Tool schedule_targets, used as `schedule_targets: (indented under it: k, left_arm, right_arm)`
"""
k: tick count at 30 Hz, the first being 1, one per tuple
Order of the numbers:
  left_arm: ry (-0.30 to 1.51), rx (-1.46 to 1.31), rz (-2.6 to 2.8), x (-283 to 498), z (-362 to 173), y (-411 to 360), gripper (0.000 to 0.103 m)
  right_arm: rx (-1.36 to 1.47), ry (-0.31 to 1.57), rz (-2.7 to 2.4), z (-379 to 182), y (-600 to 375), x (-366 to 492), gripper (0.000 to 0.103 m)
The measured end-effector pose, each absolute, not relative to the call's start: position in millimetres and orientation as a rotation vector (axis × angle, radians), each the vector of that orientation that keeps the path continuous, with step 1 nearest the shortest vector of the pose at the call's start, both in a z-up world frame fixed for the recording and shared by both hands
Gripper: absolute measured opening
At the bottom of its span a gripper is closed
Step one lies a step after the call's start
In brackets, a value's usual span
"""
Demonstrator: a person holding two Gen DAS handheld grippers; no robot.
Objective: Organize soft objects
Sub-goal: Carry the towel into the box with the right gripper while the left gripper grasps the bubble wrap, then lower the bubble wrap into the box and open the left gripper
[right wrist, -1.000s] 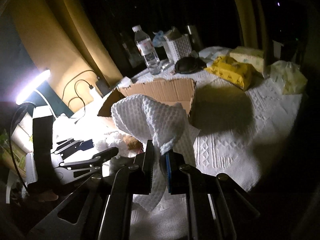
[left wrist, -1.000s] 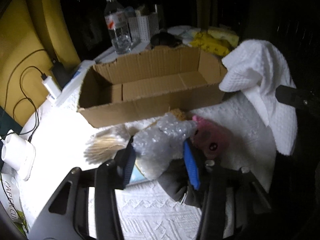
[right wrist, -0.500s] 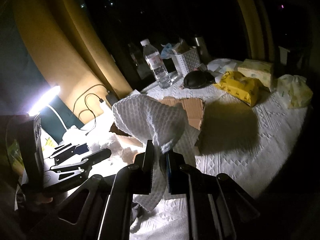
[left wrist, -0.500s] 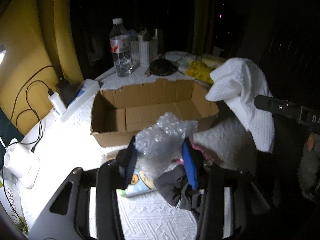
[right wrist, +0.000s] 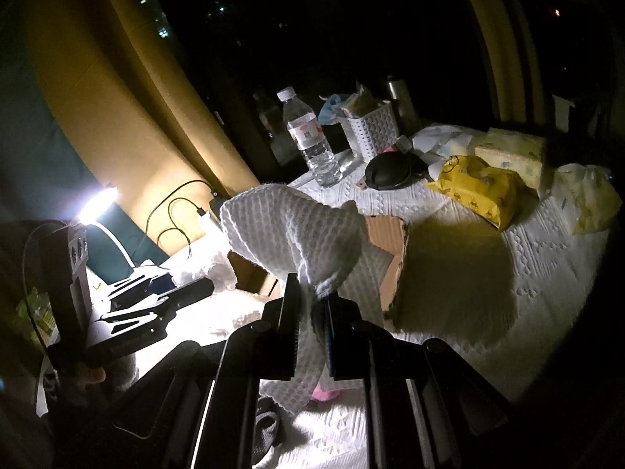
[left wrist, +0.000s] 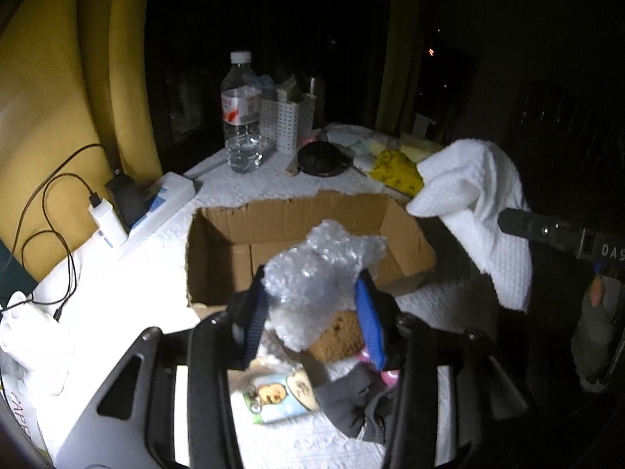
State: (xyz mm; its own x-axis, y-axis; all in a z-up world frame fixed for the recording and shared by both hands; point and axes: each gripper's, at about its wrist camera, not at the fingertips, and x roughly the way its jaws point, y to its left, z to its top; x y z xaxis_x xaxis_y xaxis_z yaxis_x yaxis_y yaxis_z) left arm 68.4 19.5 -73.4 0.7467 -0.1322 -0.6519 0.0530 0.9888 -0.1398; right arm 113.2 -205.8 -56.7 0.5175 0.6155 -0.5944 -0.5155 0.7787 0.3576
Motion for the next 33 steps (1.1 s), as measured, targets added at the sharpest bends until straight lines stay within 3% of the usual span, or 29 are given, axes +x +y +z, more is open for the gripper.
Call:
schedule_targets:
  k: [18,19,22,24,25,28,33]
  left_arm:
    - [0.692,-0.108,-0.046,111.7,-52.8,52.6,0.044]
    - [0.692,-0.112,-0.046,113.2,-51.9,54.0,0.044]
    - [0.698,-0.102,-0.039,116.1,-52.2,53.3,0.044]
    - [0.706,-0.094,-0.046,117.1,-54.1,50.0,0.044]
    - [0.708,-0.092,-0.048,116.9,-55.2,48.7,0.044]
    - [0.713,-0.086,-0.058,119.3,-57.8,43.8,0.044]
    - [0.722,-0.094,-0.069,125.9,-62.2,40.1,0.044]
  right_arm:
    - [0.144,0.782,0.707,-66.1,-191.4,163.3,0.012]
    - [0.146,0.783,0.708,-66.7,-191.3,164.6,0.013]
    - [0.13,0.804,0.718,-70.7,-190.0,167.7,0.033]
    - [0.134,0.8,0.733,-72.7,-192.0,166.9,0.032]
    - [0.119,0.796,0.729,-73.5,-192.2,164.9,0.029]
    - [0.086,0.795,0.727,-76.4,-190.8,159.6,0.005]
    - [0.051,0.806,0.718,-85.8,-185.9,155.8,0.005]
